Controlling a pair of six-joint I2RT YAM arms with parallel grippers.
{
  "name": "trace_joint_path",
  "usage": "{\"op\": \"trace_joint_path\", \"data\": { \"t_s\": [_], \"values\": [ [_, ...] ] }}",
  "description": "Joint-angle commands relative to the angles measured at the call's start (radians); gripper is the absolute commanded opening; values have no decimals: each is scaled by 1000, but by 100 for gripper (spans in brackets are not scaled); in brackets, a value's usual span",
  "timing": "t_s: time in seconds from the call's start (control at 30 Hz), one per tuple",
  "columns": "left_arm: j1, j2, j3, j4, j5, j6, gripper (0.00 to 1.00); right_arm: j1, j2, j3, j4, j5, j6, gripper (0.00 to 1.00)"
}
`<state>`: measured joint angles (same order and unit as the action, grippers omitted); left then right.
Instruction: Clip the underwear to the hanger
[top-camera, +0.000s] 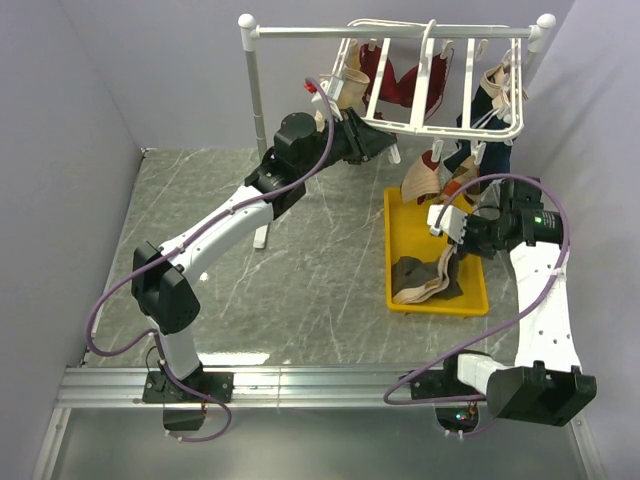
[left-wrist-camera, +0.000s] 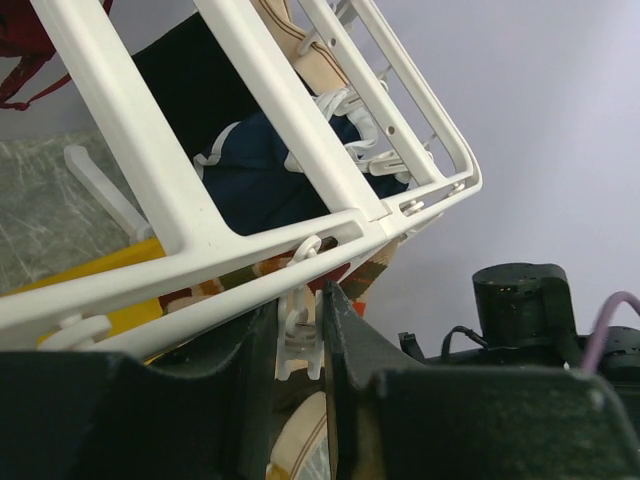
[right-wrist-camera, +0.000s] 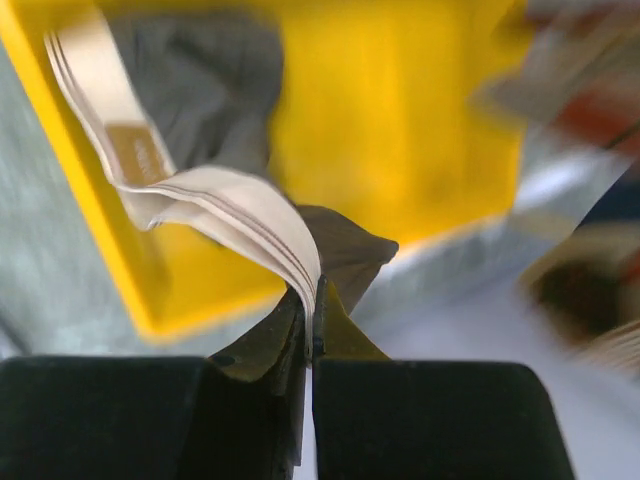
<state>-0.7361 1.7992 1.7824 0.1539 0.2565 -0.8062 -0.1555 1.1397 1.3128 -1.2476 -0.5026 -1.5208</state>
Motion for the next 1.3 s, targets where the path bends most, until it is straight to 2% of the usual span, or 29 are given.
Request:
{"op": "trace_joint_path", "data": {
  "t_s": [0.0,0.07,0.17,0.2,0.27,0.37,0.57,0.7,0.77,0.93,1.03,1.27],
  "values": [
    [-11,15,-5,1,78,-5,0,10,23,-20,-59,338,-1,0],
    [-9,17,-1,4,81,-5,0,10,46,-12,-156,436,-31,0],
    [-9,19,-6,12,82,-7,0,17,52,-45,-200,458,-90,0],
    [-9,19,-11,15,86,-8,0,25,29,-69,-200,460,-161,0],
    [-11,17,-17,18,90,-10,0,27,25,-95,-200,412,-180,0],
    [-9,17,-21,15,87,-7,0,73,60,-144,-202,408,-138,0],
    [-9,17,-20,19,92,-10,0,79,193,-239,-194,404,-72,0],
    [-9,25,-21,21,95,-21,0,73,424,-179,-197,381,83,0],
    [-9,26,-18,19,96,-19,0,73,454,-152,-199,333,77,0],
    [-8,14,-26,22,98,-7,0,86,393,-141,-200,195,-2,0],
    [-5,9,-41,27,98,-5,0,86,309,-165,-200,147,-45,0],
    [-2,15,-40,35,102,6,0,86,43,-216,-200,-109,-64,0]
  ]
}}
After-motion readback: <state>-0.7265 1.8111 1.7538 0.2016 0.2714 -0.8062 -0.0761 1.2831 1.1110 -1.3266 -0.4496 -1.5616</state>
